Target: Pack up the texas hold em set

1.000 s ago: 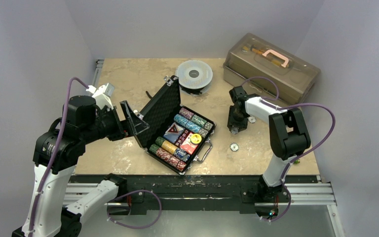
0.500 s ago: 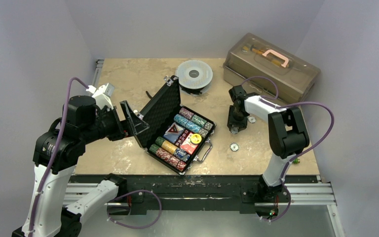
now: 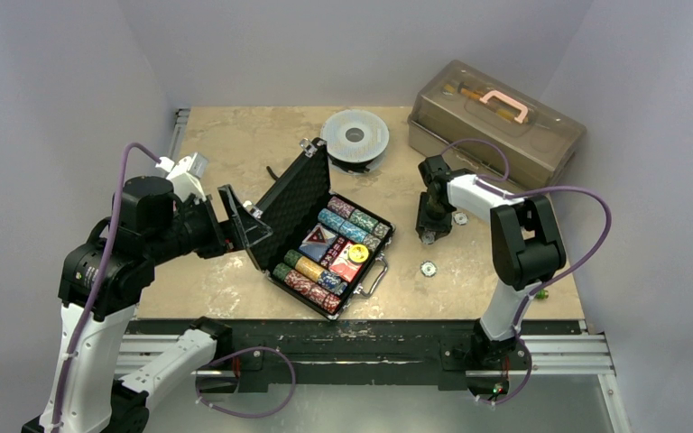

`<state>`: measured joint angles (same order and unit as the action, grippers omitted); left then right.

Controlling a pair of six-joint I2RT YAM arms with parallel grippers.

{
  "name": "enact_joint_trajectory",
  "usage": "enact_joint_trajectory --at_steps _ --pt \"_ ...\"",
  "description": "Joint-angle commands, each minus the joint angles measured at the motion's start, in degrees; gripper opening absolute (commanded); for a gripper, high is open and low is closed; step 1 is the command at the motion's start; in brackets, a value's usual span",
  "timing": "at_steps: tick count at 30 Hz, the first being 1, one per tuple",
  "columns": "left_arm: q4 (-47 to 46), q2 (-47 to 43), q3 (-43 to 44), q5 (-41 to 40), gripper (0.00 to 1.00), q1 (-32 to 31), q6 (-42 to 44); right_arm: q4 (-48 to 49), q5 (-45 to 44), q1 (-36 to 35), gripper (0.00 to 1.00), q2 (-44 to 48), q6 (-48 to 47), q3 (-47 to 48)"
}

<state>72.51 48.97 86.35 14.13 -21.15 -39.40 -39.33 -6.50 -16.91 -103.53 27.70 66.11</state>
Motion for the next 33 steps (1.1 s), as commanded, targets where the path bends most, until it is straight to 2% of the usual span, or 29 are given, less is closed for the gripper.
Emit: enact_joint_trajectory --at_steps 1,10,14,20,25,33 --pt "-1.03 -0.10 0.41 0.06 0.80 -0.39 0.58 0.88 -0.22 0.15 0.32 3.97 -0.46 -0.54" --pt "-1.56 -0.07 -0.17 0.57 0.80 -0.39 0.46 0.38 -1.00 0.05 0.33 6.27 -0.98 -2.55" --pt "-1.85 -0.26 -0.79 0.90 0.80 -0.38 0.14 2.27 0.32 0.03 0.45 5.93 -0.95 -2.20" --pt "-1.83 -0.49 -0.49 0.81 0.80 -0.38 0.02 4.28 3.37 -0.42 0.59 3.54 4.40 -0.79" --pt "-1.32 -1.17 -0.38 0.10 0.80 -0.39 -0.23 3.96 2.51 -1.00 0.59 2.26 5.93 -0.67" --pt "-1.21 -1.11 -0.30 0.13 0.80 -0.39 -0.31 2.81 0.64 -2.17 0.53 0.07 6.75 0.12"
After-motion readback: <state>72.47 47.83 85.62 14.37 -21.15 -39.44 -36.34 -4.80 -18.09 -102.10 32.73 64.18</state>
